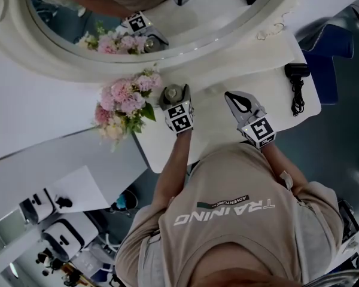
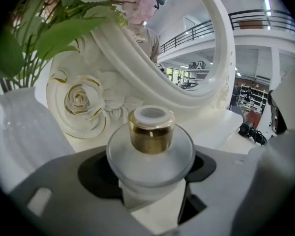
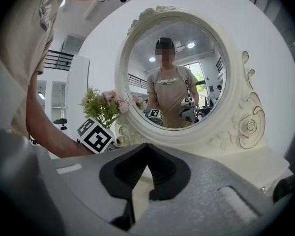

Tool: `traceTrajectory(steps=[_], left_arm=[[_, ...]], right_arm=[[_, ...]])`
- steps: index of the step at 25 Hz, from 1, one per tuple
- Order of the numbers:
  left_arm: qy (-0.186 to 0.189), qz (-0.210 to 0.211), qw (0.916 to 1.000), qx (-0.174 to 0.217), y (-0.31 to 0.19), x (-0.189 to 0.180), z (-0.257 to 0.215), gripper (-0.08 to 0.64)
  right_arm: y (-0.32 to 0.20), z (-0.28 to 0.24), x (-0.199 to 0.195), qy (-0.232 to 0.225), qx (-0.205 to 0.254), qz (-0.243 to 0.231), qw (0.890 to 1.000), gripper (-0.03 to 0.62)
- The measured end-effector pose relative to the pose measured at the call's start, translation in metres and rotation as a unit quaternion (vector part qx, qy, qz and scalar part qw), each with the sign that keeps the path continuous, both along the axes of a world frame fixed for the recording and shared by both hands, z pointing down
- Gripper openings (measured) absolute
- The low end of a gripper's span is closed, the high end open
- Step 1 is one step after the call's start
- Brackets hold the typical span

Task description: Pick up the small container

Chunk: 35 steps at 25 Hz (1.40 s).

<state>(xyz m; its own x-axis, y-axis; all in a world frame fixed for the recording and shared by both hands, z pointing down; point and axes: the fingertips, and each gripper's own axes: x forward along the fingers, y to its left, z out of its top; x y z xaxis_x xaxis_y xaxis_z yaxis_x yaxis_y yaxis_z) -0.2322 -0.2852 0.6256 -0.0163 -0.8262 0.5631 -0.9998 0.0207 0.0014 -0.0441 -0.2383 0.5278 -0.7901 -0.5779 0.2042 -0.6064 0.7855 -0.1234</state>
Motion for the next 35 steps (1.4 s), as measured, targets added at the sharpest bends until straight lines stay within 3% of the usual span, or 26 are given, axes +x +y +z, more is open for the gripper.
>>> traceTrajectory(steps=[8, 20, 35], left_arm=[[0.007, 0.027, 0.9996, 0.002, 0.038, 0.01, -0.007, 0.354], [0.016, 0.033, 0.9993, 0.008, 0.102, 0.0, -0.017, 0.354], [0.013, 0.042, 0.9978, 0.05, 0.159, -0.015, -0.077, 0.354]], right_arm=[[0.019, 0.0, -0.007, -0.003, 0.006, -0.007, 1.0, 0.003], [0.06, -0.002, -0.015, 0.012, 0.014, -0.024, 1.0, 0.003], [0.085, -0.023, -0.03, 0.02, 0.041, -0.059, 0.997, 0.003]])
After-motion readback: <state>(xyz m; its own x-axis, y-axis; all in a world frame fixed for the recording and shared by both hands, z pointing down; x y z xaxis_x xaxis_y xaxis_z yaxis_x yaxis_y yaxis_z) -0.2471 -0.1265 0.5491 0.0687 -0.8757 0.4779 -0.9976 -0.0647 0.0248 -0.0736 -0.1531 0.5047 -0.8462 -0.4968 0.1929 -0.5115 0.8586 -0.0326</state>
